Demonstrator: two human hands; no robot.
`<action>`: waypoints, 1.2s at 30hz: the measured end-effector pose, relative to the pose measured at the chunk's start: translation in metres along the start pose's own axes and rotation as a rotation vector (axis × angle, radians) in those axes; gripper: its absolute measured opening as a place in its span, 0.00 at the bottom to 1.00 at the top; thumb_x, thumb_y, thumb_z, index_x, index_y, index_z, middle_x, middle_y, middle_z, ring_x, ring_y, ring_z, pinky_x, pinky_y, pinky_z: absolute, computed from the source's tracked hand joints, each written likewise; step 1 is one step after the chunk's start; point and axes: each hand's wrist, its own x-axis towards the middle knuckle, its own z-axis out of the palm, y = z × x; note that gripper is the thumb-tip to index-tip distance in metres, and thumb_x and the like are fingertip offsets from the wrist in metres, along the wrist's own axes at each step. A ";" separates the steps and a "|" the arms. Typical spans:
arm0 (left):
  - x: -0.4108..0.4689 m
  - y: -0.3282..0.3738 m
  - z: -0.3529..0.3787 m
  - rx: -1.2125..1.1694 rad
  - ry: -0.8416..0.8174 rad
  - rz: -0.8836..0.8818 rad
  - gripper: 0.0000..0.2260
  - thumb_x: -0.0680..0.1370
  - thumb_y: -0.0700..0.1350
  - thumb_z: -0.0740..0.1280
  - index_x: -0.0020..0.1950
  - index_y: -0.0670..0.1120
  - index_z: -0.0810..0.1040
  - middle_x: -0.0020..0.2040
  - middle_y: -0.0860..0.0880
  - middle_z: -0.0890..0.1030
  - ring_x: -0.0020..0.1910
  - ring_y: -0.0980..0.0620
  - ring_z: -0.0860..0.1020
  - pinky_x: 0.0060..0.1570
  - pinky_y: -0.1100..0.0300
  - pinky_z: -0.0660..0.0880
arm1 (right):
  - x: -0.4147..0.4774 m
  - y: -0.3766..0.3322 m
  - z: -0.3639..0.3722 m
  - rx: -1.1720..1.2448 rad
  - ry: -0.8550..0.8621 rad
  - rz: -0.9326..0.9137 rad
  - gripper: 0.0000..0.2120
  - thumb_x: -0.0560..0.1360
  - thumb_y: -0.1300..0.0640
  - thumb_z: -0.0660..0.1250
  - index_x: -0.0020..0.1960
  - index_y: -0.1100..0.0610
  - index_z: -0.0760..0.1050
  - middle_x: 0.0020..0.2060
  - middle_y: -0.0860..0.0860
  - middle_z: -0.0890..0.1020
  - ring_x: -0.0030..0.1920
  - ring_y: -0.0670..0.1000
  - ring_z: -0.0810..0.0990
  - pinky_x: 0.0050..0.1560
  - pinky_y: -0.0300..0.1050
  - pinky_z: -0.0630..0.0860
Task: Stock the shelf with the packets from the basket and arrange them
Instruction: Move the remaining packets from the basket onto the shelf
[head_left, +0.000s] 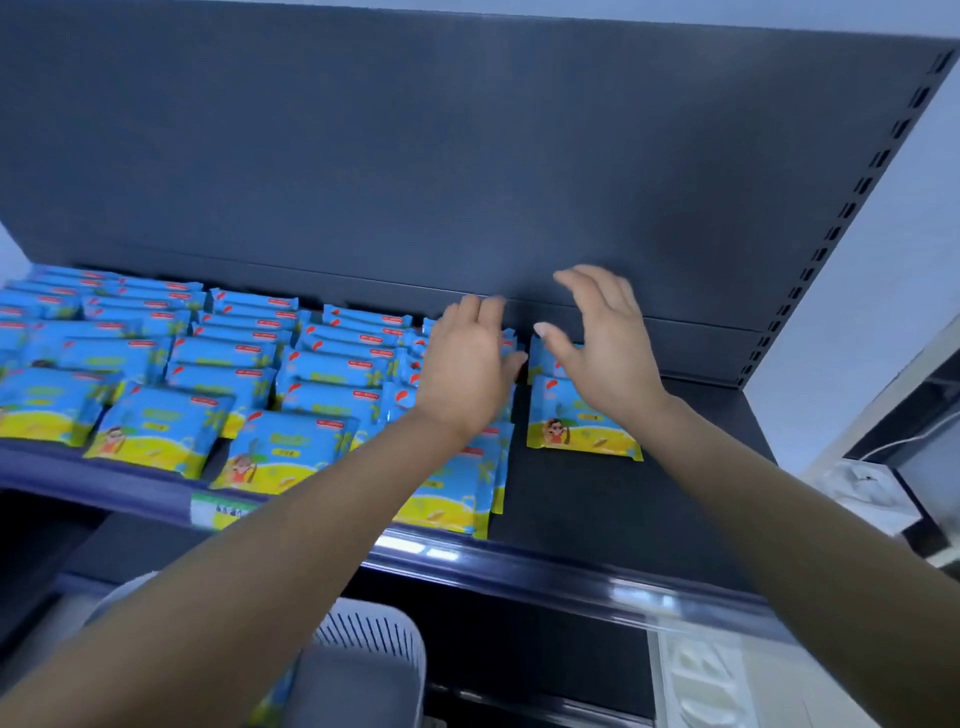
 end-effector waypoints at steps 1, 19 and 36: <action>-0.006 -0.008 -0.016 -0.071 0.048 -0.005 0.23 0.74 0.46 0.69 0.65 0.40 0.69 0.58 0.42 0.73 0.58 0.43 0.70 0.60 0.55 0.64 | -0.001 -0.015 0.000 0.010 0.005 -0.010 0.23 0.74 0.54 0.67 0.66 0.61 0.70 0.64 0.56 0.73 0.64 0.57 0.69 0.64 0.50 0.66; -0.258 -0.216 -0.163 -0.246 -0.191 -0.227 0.23 0.72 0.46 0.73 0.64 0.43 0.72 0.57 0.50 0.73 0.60 0.52 0.71 0.59 0.65 0.66 | -0.169 -0.267 0.159 0.055 -0.318 -0.178 0.17 0.71 0.54 0.66 0.57 0.61 0.77 0.52 0.56 0.80 0.53 0.58 0.79 0.52 0.49 0.75; -0.347 -0.283 -0.137 -0.245 -0.299 -0.196 0.25 0.70 0.48 0.74 0.65 0.47 0.72 0.58 0.55 0.72 0.60 0.59 0.67 0.62 0.73 0.59 | -0.296 -0.254 0.346 -0.084 -1.170 0.193 0.34 0.75 0.47 0.65 0.76 0.56 0.55 0.73 0.54 0.61 0.69 0.59 0.63 0.68 0.52 0.65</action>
